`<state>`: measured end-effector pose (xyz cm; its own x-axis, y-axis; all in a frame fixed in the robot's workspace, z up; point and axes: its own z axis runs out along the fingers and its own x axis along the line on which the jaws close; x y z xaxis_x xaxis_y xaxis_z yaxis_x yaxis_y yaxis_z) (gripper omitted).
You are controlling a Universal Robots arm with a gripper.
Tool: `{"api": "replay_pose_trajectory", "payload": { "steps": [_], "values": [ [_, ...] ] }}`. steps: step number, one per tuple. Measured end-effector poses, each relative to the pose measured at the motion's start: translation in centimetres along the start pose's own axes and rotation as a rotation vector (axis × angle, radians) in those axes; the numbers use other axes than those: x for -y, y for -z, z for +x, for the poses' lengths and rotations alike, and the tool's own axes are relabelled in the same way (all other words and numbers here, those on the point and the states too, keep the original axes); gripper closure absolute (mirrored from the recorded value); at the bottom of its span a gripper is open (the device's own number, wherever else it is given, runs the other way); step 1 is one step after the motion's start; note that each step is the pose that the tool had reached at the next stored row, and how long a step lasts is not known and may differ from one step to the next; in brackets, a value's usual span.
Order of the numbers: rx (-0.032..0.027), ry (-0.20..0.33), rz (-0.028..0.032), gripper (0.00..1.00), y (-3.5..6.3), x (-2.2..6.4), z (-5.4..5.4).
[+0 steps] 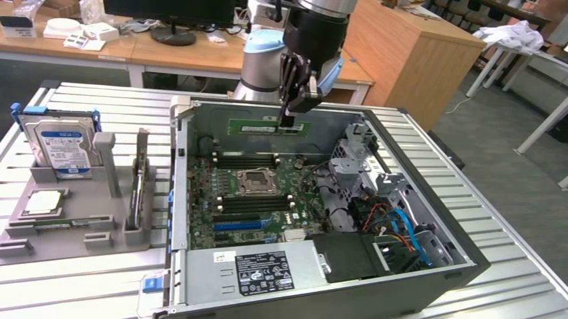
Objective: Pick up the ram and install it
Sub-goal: 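Pick up the ram and move it above insertion slot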
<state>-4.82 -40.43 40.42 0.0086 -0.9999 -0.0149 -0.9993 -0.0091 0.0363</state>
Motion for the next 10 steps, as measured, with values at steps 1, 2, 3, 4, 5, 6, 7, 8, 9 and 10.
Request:
{"api": "replay_pose_trajectory", "payload": {
  "steps": [1,2,3,4,5,6,7,8,9,10],
  "values": [
    [0.0002,0.0,0.0001,0.88,-0.02,0.0,-0.13],
    [0.0,0.0,-0.0001,0.88,-0.01,0.01,-0.16],
    [0.0001,0.0,0.0,0.88,-0.02,0.0,-0.16],
    [0.0002,0.0,0.0,0.88,-0.02,0.01,-0.16],
    [0.0001,0.0,0.0,0.88,-0.02,0.0,-0.16],
    [0.0001,0.0,0.0,0.88,-0.02,0.0,-0.16],
    [0.0001,0.0,0.0,0.88,-0.02,0.0,-0.16],
    [0.0002,0.0,0.0001,0.88,-0.07,0.01,-0.17],
    [0.0002,0.0,0.0001,0.88,-0.15,0.01,-0.17],
    [0.0001,0.0,0.0,0.88,-0.27,0.01,-0.16]
  ]
}}
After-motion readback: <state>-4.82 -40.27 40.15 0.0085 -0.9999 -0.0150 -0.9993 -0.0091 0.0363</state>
